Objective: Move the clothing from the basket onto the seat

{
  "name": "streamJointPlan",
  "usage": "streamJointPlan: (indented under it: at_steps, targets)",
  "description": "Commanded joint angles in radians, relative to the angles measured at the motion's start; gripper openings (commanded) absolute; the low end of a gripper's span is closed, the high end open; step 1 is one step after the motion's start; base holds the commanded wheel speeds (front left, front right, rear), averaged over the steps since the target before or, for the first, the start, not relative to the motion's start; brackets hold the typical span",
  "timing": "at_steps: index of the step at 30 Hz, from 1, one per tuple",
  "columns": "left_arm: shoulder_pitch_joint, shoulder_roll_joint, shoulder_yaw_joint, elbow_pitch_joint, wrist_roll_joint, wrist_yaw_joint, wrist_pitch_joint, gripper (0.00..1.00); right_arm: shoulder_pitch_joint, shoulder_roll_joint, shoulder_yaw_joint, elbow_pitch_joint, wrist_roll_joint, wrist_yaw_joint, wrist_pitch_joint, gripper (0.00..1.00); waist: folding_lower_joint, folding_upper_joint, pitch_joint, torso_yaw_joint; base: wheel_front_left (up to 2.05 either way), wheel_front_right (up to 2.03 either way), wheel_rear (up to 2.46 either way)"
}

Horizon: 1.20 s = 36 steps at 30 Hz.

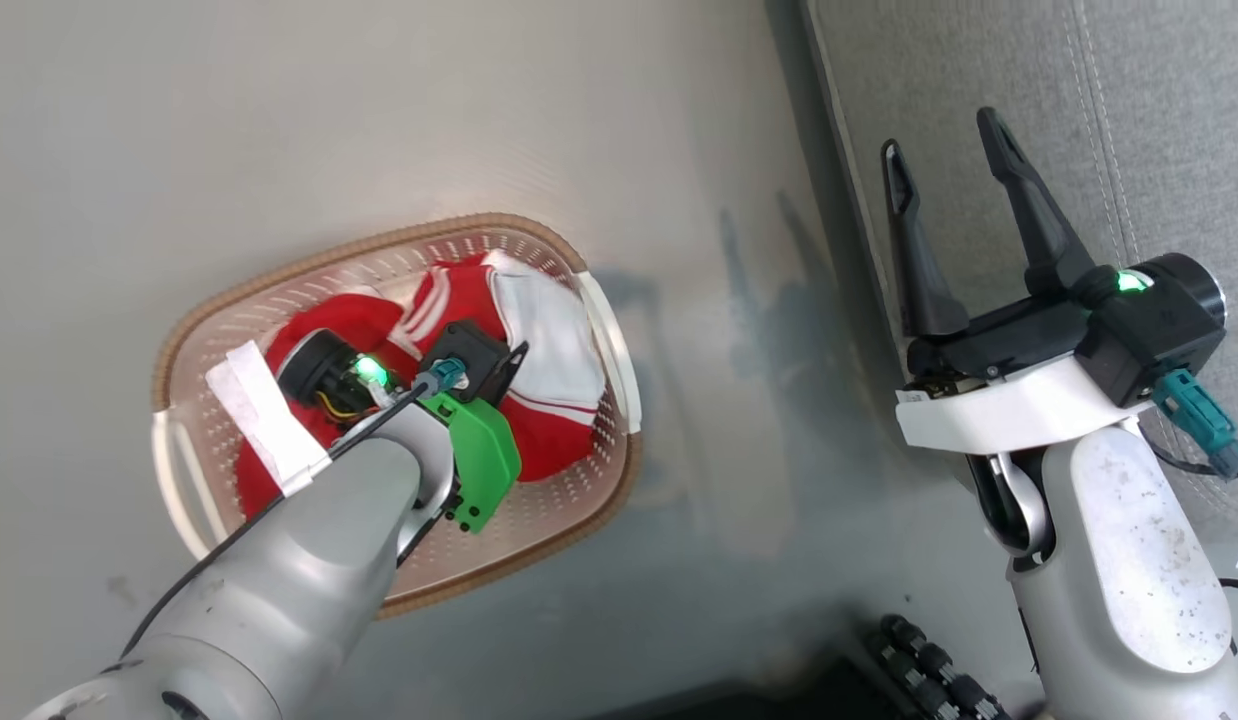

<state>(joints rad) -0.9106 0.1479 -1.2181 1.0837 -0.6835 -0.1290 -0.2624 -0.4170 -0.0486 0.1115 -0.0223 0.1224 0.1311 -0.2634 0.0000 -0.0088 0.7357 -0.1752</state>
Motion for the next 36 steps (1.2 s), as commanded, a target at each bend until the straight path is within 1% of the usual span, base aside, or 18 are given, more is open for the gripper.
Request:
streamJointPlan:
  at_steps: [1, 8, 15, 26, 32, 36]
  targets:
    - [0.028, 0.010, 0.020, -0.022, 0.011, -0.003, -0.003, 0.00, 0.019, -0.003, 0.000, 0.011, -0.008, -0.001, -0.002, 1.00, 0.0000, 0.0088, -0.072, 0.054, 0.00, 0.00, 0.00]
    - [0.098, 0.023, 0.143, -0.139, 0.079, 0.002, -0.004, 0.00, 0.042, -0.004, -0.003, 0.044, -0.021, -0.001, -0.002, 1.00, 0.0000, 0.0088, -0.166, 0.098, 0.00, 0.00, 0.00]
    - [0.184, 0.030, 0.292, -0.268, 0.177, 0.008, -0.004, 0.00, 0.071, -0.004, -0.009, 0.074, -0.027, -0.001, -0.002, 1.00, 0.0000, 0.0088, -0.250, 0.134, 0.00, 0.00, 0.00]
    - [0.312, 0.028, 0.516, -0.484, 0.308, 0.004, -0.004, 0.00, 0.129, -0.003, -0.022, 0.110, -0.020, -0.001, -0.002, 1.00, 0.0000, 0.0088, -0.377, 0.169, 0.00, 0.00, 0.00]
    - [0.354, 0.021, 0.604, -0.599, 0.361, 0.000, -0.004, 0.00, 0.161, -0.004, -0.025, 0.120, -0.011, -0.001, -0.002, 1.00, 0.0000, 0.0088, -0.434, 0.180, 0.00, 0.00, 0.00]
    - [0.370, 0.013, 0.644, -0.674, 0.386, -0.001, -0.004, 0.00, 0.184, -0.004, -0.028, 0.126, -0.005, -0.001, -0.002, 1.00, 0.0000, 0.0088, -0.468, 0.185, 0.00, 0.00, 0.00]
